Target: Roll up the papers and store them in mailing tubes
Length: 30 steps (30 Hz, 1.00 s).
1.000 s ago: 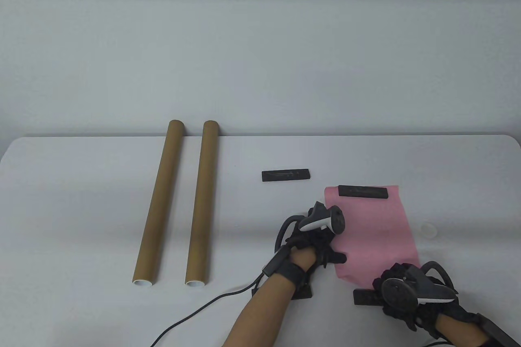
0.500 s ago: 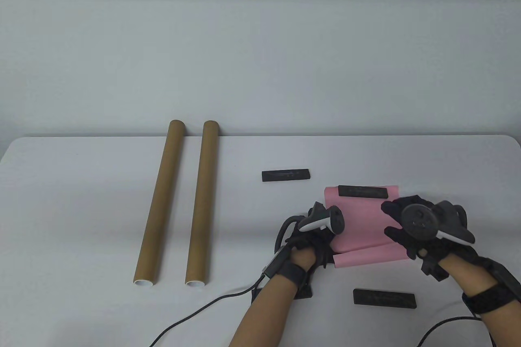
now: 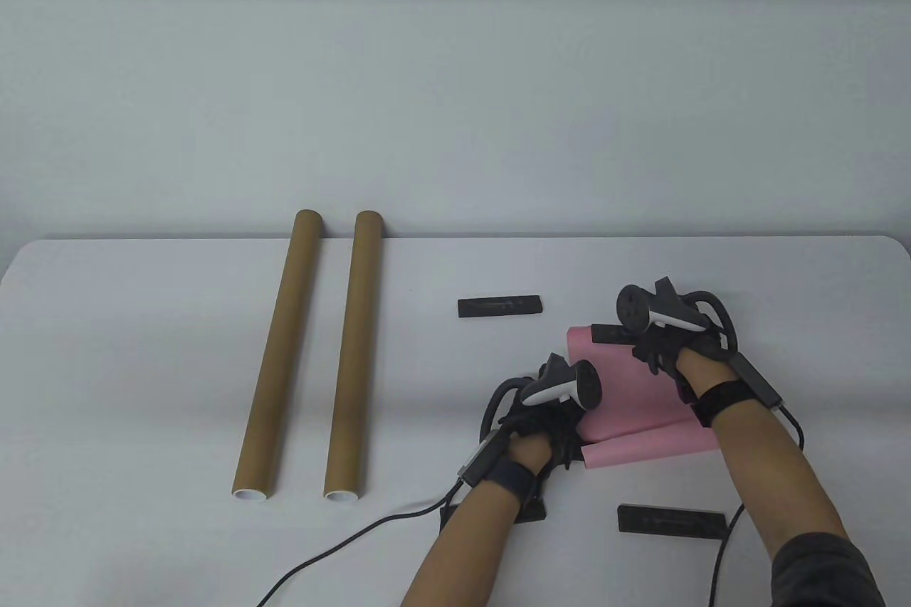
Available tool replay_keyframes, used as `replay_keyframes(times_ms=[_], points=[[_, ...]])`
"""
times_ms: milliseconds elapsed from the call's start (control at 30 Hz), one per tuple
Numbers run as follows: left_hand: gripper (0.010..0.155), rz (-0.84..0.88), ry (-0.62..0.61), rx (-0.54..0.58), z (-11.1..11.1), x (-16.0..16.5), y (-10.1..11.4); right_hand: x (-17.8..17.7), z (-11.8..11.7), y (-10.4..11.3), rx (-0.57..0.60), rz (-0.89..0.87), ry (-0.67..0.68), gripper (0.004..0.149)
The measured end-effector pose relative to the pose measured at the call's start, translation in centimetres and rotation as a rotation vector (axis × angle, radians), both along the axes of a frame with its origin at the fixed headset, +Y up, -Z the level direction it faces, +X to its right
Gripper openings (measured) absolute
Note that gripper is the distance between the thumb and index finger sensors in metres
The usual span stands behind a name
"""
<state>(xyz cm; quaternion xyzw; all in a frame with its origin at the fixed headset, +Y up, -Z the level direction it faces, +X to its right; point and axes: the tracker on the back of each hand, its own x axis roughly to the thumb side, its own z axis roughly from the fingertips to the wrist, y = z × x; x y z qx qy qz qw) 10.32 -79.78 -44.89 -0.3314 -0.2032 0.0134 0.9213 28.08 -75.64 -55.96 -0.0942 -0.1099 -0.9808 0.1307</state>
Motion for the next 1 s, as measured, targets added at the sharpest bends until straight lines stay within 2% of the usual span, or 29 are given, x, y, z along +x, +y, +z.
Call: replay_keyframes(times_ms=[67,200,433,633,800,867,1000], points=[[0.097,0.011,0.001,0.002,0.0,-0.1,-0.1,0.0,-0.2,-0.2,0.043,-0.048,0.02,0.065],[0.097,0.009,0.004,-0.001,0.0,-0.1,-0.1,0.0,-0.5,0.3,0.102,0.006,0.113,0.063],[0.097,0.006,0.004,-0.002,0.0,0.0,0.0,0.6,-3.0,0.8,0.147,-0.067,-0.044,0.062],[0.097,0.005,0.002,-0.001,0.0,0.0,0.0,1.0,-4.2,-0.2,0.105,-0.087,-0.103,0.061],[0.097,0.006,0.002,-0.002,0.0,0.0,-0.1,1.0,-4.0,-0.5,0.097,-0.073,-0.108,0.061],[0.097,0.007,0.002,-0.004,0.0,0.0,-0.1,1.2,-3.6,-0.3,0.101,-0.078,-0.105,0.065],[0.097,0.0,-0.001,-0.005,0.0,0.0,0.0,1.8,-1.8,1.7,0.161,-0.061,-0.017,0.07]])
